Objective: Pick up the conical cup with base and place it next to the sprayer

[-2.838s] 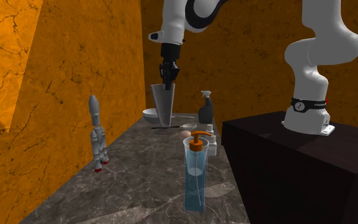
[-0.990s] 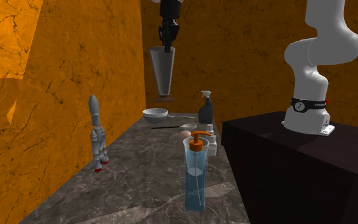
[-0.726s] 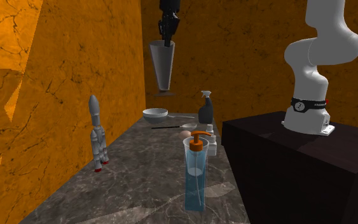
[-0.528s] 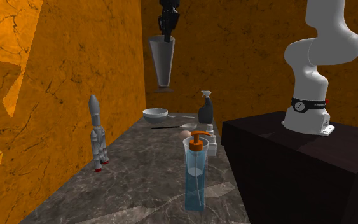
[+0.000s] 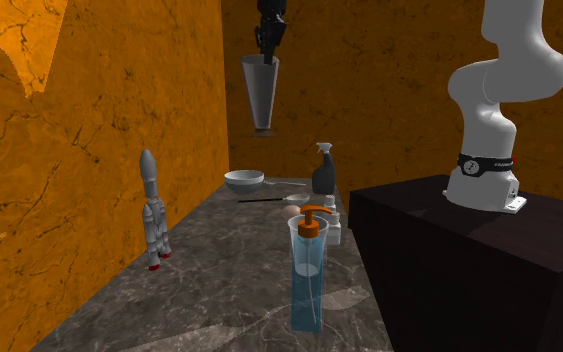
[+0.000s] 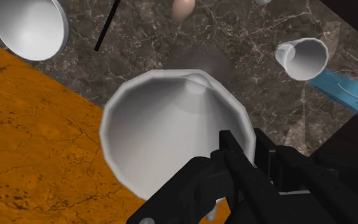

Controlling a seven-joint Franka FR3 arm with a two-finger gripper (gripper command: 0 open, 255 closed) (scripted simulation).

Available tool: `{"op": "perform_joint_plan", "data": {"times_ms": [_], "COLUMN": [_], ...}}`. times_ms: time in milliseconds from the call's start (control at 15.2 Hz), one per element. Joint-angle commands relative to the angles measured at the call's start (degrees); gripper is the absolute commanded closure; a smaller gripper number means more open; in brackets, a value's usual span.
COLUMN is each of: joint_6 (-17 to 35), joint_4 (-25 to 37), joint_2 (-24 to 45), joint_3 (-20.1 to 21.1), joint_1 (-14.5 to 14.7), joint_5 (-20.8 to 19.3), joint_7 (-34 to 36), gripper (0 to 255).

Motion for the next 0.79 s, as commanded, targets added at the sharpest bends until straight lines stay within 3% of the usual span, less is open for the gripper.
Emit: {"op": "perform_joint_plan", "data": {"times_ms": [0,726], "joint_6": [0.3,-0.1], "joint_4": [-1.2,0.4], "joint_2": [-1.1,0.4], "joint_3": [-1.2,-8.5], "joint_1": [-1.3,-8.9], "joint_5": [0.0,2.9], "joint_7": [-2.5,-18.2], "gripper": [255,255]}}
